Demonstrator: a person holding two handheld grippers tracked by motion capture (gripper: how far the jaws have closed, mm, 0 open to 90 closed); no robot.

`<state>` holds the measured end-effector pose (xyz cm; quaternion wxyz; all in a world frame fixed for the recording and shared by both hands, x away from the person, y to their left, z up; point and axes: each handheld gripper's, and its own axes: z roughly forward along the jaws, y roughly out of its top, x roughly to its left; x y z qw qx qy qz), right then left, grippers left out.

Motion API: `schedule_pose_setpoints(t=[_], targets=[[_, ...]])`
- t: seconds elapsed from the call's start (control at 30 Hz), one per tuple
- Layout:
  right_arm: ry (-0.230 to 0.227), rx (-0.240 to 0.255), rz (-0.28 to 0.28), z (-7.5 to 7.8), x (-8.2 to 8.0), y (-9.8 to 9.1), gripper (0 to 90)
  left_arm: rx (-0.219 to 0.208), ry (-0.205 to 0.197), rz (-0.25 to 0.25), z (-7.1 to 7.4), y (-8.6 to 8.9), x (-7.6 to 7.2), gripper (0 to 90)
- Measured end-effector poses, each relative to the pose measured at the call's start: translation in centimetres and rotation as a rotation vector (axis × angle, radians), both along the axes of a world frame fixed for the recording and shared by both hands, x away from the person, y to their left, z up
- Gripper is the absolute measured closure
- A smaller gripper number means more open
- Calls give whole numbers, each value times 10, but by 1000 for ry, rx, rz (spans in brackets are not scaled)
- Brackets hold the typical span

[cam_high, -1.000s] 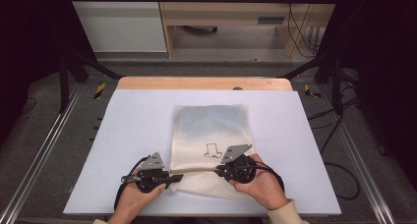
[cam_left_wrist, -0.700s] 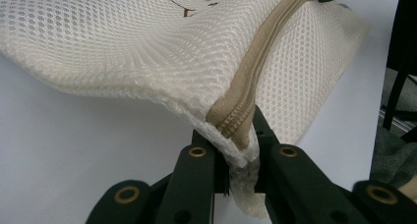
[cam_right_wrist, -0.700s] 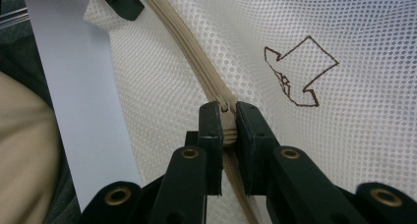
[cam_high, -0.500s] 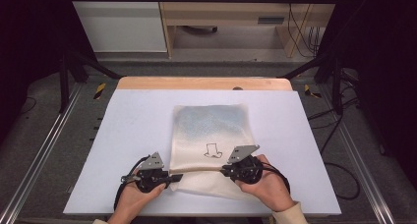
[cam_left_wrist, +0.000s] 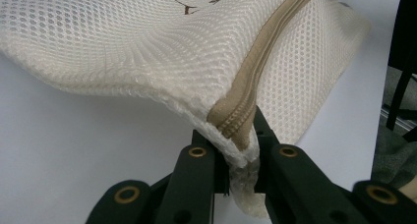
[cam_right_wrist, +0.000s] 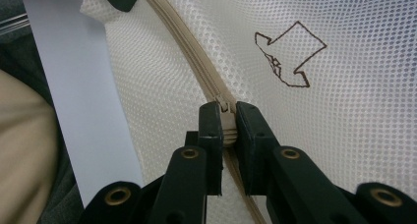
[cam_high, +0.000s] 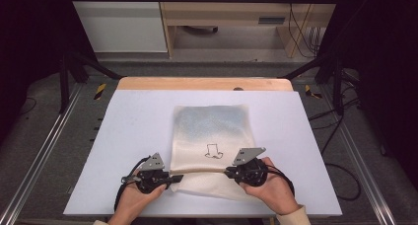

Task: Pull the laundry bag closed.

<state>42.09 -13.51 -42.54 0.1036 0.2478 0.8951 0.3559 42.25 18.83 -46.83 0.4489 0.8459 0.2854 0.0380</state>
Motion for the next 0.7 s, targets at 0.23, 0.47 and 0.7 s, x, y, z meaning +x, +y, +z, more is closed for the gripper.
schedule_pose_setpoints(t=[0.23,0.47,0.7], targets=[[1,1,-14,-1,0,-5,820,2,-3,5,0,0,0,838],[3,-3,-29,-2,-1,-11,820,3,-5,5,0,1,1,838],[2,4,-34,-3,-3,-14,820,8,-5,9,0,0,1,838]])
